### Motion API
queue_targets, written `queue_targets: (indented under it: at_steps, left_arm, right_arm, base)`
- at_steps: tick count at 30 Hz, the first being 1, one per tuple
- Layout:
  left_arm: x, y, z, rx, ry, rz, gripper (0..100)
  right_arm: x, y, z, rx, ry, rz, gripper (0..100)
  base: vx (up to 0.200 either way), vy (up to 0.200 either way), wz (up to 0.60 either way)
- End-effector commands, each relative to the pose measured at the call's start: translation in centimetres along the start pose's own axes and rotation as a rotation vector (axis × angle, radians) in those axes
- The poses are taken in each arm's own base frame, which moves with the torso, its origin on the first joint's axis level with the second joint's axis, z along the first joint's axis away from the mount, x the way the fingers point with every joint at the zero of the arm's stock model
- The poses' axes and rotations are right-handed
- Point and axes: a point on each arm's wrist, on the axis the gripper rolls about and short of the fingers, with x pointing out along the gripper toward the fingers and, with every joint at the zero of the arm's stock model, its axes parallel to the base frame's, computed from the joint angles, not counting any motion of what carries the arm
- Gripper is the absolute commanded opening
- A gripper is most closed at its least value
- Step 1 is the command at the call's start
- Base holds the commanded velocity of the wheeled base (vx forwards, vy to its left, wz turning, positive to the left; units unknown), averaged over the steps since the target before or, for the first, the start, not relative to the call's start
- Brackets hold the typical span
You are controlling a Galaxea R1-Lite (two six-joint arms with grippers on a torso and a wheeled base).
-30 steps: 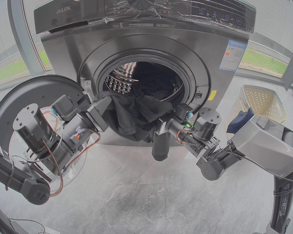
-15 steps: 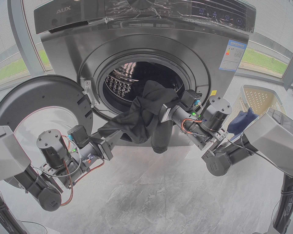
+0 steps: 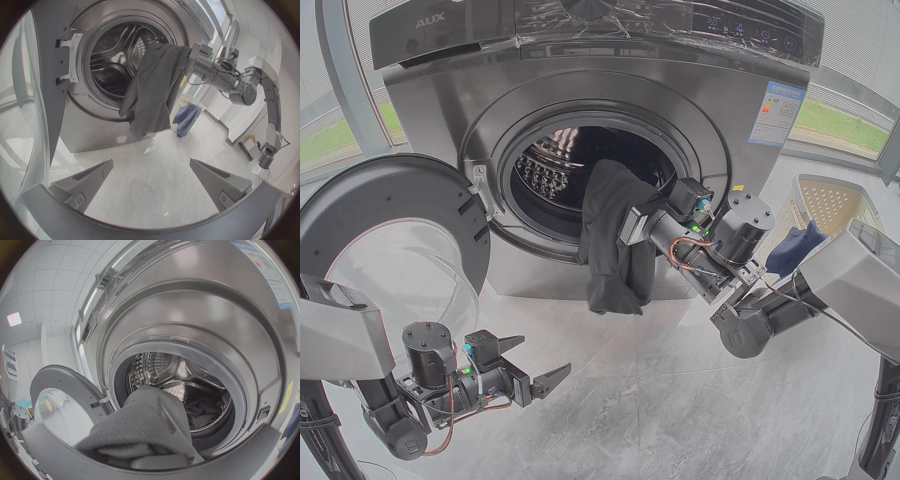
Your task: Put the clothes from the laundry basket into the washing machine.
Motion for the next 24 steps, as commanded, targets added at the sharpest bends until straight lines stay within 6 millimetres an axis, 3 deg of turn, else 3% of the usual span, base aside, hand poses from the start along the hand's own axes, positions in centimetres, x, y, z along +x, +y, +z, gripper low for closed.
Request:
queue_targets:
  at_steps: [1,4,6,16,24]
  left_arm:
    - [1.1,-0.1,0.8,0.004,-0.045,-0.014,100]
    - [3.3,-0.2,3.6,0.025,-0.182,-0.029,100]
    - [4.3,-0.6,4.4,0.035,-0.22,-0.048,100]
    - [10.2,-1.4,4.9,0.048,-0.307,-0.091,100]
    - [13.3,-1.1,4.8,0.05,-0.353,-0.085,100]
  right_arm:
    - [-0.1,0.3,-0.9,0.003,0.021,0.007,0]
    - [-0.3,0.7,-1.2,0.006,0.034,0.013,0]
    - [-0.3,1.0,-1.3,0.008,0.036,0.021,0]
    - [-0.4,1.6,-1.4,0.013,0.039,0.032,0]
    - [-0.7,2.5,-1.4,0.02,0.05,0.048,0]
  base:
    - [0.0,0.0,0.0]
    - [0.0,0.0,0.0]
    - [0.0,0.0,0.0]
    - [0.0,0.0,0.0]
    - [0.0,0.0,0.0]
